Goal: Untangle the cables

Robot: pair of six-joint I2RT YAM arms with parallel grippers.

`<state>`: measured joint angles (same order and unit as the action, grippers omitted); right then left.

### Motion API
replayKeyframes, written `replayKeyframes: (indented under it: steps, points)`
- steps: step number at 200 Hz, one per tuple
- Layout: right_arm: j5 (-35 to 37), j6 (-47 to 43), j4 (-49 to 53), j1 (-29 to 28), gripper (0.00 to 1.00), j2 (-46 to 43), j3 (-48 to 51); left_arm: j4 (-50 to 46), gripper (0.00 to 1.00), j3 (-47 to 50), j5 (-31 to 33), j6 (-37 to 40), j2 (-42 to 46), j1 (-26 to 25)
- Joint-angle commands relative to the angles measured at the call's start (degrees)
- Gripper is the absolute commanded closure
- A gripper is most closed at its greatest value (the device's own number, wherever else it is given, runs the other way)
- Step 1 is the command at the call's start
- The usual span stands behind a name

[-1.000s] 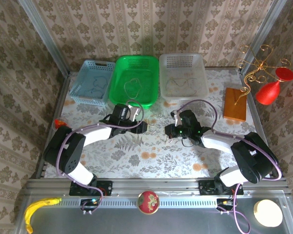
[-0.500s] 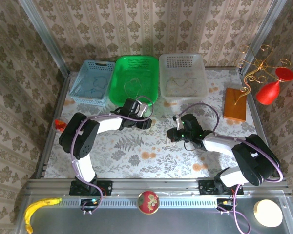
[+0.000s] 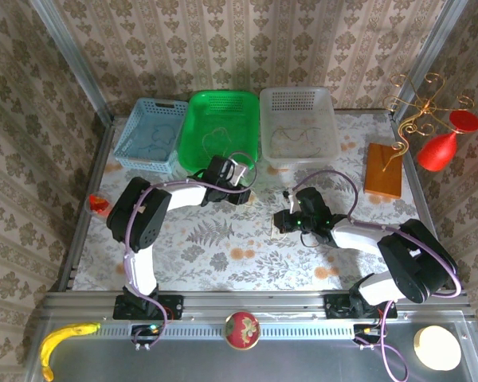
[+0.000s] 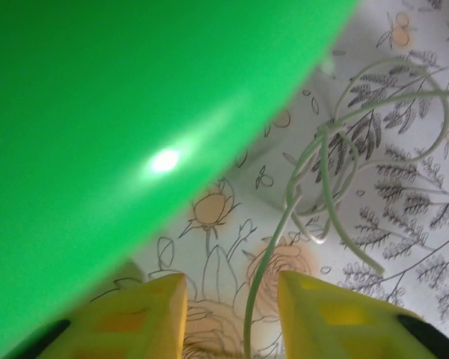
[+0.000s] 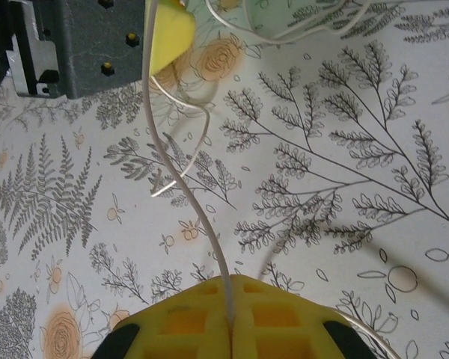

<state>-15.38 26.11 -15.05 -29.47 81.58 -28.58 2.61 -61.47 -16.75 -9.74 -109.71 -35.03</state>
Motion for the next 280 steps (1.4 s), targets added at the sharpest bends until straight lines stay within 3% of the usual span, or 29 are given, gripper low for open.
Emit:
replayKeyframes:
  steps: [1,9,37,78,138,221,249,280]
  points:
    - [0.79,0.62,-0.81,0.84,1.00,-1.42,1.02,-0.17,0.87,-0.35,-1.45,0.15,-1.12,-0.47]
    - [0.72,0.73,-0.83,1.23,1.00,-1.51,1.30,0.21,1.00,-0.09,-1.59,0.08,-0.80,-0.40]
    - [0.42,1.64,-1.17,3.52,1.00,-4.40,2.74,0.63,1.00,2.23,-1.88,-0.30,2.37,-0.23]
    - [2.45,2.62,1.17,6.43,1.00,-7.55,4.64,1.36,1.00,6.84,-3.94,-5.26,14.88,2.02]
    - [7.79,5.80,3.88,9.13,1.00,-10.42,8.81,0.37,1.00,8.44,-8.97,-11.49,31.31,11.14]
    - [14.24,11.90,10.79,11.36,1.00,-18.89,10.73,-4.90,1.00,7.12,-9.22,-9.52,40.39,19.72]
    - [9.01,10.42,6.59,11.48,1.00,-20.32,10.83,-4.28,1.00,7.54,-12.01,-9.51,40.89,19.41]
    - [0.53,8.46,1.46,10.26,1.00,-19.74,9.03,-3.27,1.00,9.50,-12.48,-8.64,41.29,15.36]
